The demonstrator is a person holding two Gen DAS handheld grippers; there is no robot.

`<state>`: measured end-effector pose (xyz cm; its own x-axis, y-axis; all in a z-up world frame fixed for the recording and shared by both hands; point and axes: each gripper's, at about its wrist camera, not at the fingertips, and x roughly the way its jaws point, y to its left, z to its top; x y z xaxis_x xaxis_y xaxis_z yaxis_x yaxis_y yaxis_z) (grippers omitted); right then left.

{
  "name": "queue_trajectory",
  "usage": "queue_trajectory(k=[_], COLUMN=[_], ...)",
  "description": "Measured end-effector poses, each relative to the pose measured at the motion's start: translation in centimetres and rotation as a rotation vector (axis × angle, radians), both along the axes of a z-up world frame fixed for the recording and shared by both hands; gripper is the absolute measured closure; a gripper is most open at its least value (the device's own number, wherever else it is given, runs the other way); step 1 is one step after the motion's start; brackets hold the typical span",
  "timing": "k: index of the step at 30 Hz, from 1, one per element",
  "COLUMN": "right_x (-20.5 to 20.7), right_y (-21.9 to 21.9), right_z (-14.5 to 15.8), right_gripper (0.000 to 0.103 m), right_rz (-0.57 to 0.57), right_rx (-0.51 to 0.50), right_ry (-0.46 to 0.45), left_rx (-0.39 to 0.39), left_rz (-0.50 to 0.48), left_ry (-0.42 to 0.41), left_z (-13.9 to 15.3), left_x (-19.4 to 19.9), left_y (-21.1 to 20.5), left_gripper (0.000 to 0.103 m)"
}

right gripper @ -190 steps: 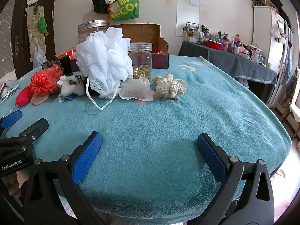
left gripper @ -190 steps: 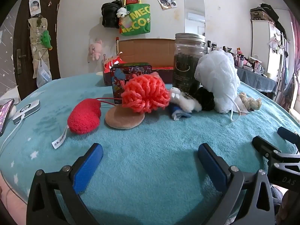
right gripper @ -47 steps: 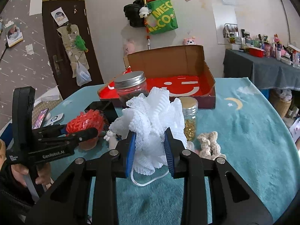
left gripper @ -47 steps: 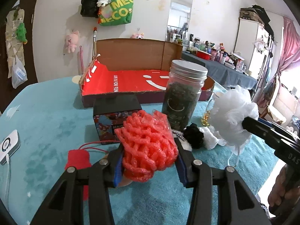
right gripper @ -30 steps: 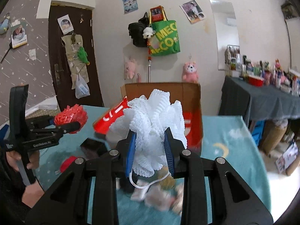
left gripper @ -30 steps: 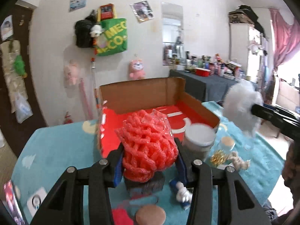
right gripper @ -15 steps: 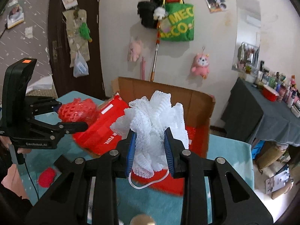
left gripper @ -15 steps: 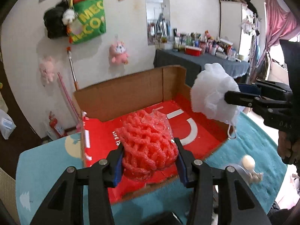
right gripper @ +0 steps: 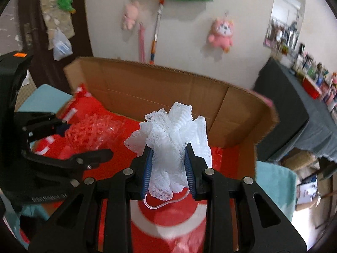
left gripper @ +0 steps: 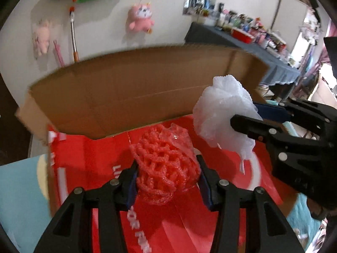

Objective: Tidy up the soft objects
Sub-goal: 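Carry the pouf with the right tool while the left tool carries the orange ball into the box, then open the left tool while the right tool opens, releasing both items onto the red lining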

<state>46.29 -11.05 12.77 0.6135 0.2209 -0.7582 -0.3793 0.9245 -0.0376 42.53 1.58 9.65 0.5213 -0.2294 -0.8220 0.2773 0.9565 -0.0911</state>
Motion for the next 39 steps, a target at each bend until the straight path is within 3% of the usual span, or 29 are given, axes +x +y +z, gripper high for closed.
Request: queue_trajectory(k=[6, 14, 18, 30, 33, 38, 39], right_x=[4.3, 3.6, 4.0, 3.8, 2.8, -0.5, -1.3], right_y=[0.6, 0.5, 0.2, -0.8, -1.3, -2.0, -2.2], right_z=[-3.7, -4.1, -4.0, -2.8, -1.5, 1.8, 2.4], right_gripper=[0.075, 0.067, 0.060, 0.039, 0.037, 0.035, 0.031], right_rz=[-0.051, -0.043, -0.052, -0.116, -0.128, -0.142, -0.143], right_rx=[-0.024, -0.022, -0.015, -0.001, 0.020, 0.052, 0.059], right_ry=[0.106, 0.096, 0.097, 0.099, 0.092, 0.048, 0.037], left_rx=[0.001, 0.005, 0.024, 0.018, 0.023, -0.002, -0.015], left_rz=[0.036, 0.038, 0.052, 0.082, 0.096, 0.140, 0.150], left_ry=[0.047, 0.043, 0.036, -0.022, -0.050, -0.083, -0.094], left_z=[-3.6, -4.3, -4.1, -1.0, 0.2, 2.9, 3.6], left_x=[2.7, 2.3, 1.9, -2.4, -3.7, -5.3, -6.3], left_y=[-0.1, 0.0, 0.3, 1.5, 2.0, 1.8, 2.0], left_gripper=[0.052, 0.047, 0.040, 0.016, 0.009, 0.006, 0.005])
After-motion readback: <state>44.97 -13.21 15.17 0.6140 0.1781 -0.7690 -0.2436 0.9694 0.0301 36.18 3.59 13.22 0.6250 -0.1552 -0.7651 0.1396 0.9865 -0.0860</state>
